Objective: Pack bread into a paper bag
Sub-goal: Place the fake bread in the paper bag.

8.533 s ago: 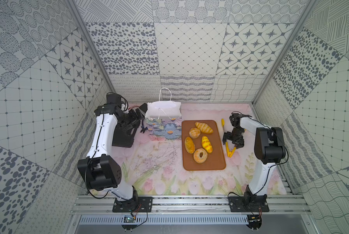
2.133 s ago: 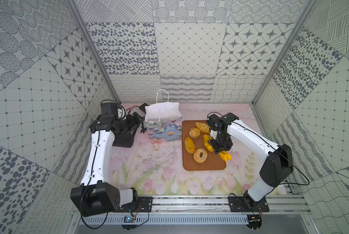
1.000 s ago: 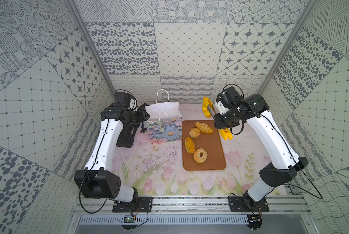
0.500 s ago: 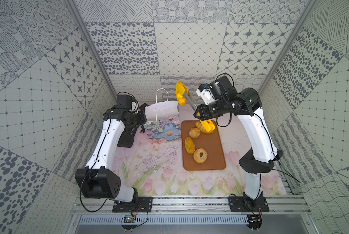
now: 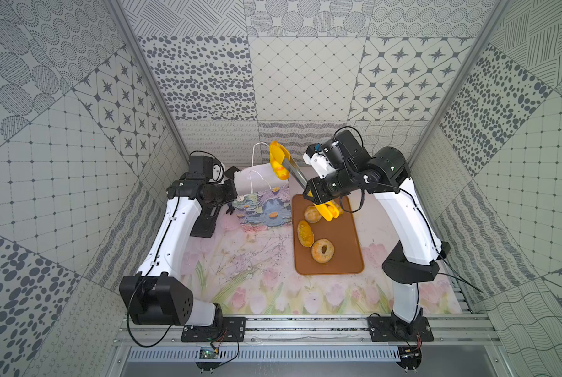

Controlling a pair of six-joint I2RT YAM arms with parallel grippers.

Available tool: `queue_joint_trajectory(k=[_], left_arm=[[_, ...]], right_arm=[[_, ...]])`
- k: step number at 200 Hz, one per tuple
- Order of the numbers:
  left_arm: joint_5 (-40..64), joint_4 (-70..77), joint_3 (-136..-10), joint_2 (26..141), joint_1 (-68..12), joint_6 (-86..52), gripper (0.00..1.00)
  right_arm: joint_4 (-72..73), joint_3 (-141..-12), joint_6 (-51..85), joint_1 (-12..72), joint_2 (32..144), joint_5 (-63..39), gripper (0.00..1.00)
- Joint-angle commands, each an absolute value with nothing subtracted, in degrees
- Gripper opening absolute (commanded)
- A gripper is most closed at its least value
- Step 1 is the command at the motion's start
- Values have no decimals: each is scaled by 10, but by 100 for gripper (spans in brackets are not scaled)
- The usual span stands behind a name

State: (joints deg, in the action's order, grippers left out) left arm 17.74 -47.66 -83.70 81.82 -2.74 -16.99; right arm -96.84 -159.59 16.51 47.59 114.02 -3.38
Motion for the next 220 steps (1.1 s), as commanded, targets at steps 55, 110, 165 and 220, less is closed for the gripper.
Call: queue_joint_trajectory(k=[55, 110, 165, 220], left_arm=[[209, -459, -833, 813, -40, -134, 9], [198, -468, -842, 824, -40, -140, 9], [202, -464, -844, 829, -40, -145, 9], [206, -465, -846, 834, -41, -147, 10]], right_arm=[[-857, -1545, 134, 497, 1178, 73, 15], [-860, -1531, 116, 514, 1190, 82, 16], [-837, -1470, 116, 519, 1156, 91, 21], [-835, -1459, 115, 519, 1146, 98, 34]])
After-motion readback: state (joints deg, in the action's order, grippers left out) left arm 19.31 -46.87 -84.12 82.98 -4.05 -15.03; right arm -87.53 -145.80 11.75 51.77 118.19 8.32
